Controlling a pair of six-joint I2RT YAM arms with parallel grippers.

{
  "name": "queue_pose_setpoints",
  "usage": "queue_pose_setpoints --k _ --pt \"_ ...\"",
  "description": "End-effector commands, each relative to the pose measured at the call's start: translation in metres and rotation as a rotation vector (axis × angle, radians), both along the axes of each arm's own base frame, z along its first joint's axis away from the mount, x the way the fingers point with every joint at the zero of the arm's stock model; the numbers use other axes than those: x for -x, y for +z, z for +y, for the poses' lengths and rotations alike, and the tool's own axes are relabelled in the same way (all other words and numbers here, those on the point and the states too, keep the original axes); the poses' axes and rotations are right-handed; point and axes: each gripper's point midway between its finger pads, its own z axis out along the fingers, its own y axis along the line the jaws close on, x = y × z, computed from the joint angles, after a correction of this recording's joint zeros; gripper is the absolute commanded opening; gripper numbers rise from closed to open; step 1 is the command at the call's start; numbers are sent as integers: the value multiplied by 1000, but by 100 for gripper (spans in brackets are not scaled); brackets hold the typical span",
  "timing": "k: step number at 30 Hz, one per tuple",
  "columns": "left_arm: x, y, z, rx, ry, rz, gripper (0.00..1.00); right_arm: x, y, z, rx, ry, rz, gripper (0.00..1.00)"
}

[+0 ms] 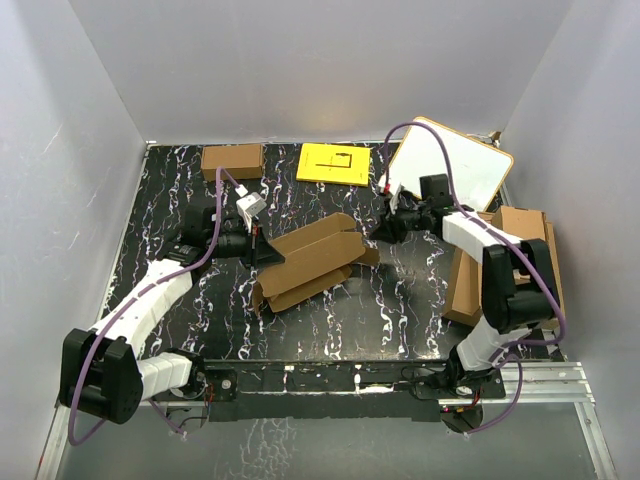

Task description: Fold the paper box

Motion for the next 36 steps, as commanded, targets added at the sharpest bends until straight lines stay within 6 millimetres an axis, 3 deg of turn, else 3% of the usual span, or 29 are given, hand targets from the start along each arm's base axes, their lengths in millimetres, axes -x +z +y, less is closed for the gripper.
queue_pose_setpoints --k 1,7,19,36 --pt "5 11 -1 14 -18 -44 0 5 -3 17 -29 66 -17 22" --pt "5 10 0 14 -14 -53 0 34 -4 28 -54 224 -98 27" --pt "6 7 0 15 -17 -53 0 59 -15 46 -23 411 -247 38" --pt "7 3 2 8 -3 -58 0 78 -15 60 -75 449 -231 41"
